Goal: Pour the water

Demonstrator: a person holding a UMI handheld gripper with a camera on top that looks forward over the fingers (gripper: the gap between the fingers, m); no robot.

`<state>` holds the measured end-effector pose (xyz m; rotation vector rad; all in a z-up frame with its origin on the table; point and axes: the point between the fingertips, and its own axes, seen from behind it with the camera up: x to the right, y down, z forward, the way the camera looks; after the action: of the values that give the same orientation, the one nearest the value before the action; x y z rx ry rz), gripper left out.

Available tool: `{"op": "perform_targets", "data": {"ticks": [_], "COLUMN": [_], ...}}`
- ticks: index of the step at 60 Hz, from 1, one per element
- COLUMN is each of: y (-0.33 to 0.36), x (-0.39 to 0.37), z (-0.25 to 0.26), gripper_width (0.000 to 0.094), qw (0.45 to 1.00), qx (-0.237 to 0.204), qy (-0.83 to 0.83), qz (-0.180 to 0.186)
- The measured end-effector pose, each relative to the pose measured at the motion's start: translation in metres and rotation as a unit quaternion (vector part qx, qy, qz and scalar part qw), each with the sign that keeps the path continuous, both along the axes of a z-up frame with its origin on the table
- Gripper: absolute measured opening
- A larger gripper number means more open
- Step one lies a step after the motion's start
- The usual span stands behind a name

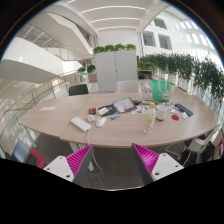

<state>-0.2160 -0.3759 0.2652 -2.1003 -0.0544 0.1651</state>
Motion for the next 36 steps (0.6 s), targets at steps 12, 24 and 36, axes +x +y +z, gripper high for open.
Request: {"op": "perform_targets", "data": {"ticks": [12,24,36], "y": [-0.014,0.021,0.139], "x": [-0.006,0.05,0.123], "z": [-0.002,-0.022,-0.073], "gripper_width": [0.0834,0.0835,0.0833], "qw": [0.999,0.996,0.989], "qx": [0.022,0.056,0.12], "qy": [-0.019,-0.049,-0.058], "qz": [-0.022,-0.044,-0.06]}}
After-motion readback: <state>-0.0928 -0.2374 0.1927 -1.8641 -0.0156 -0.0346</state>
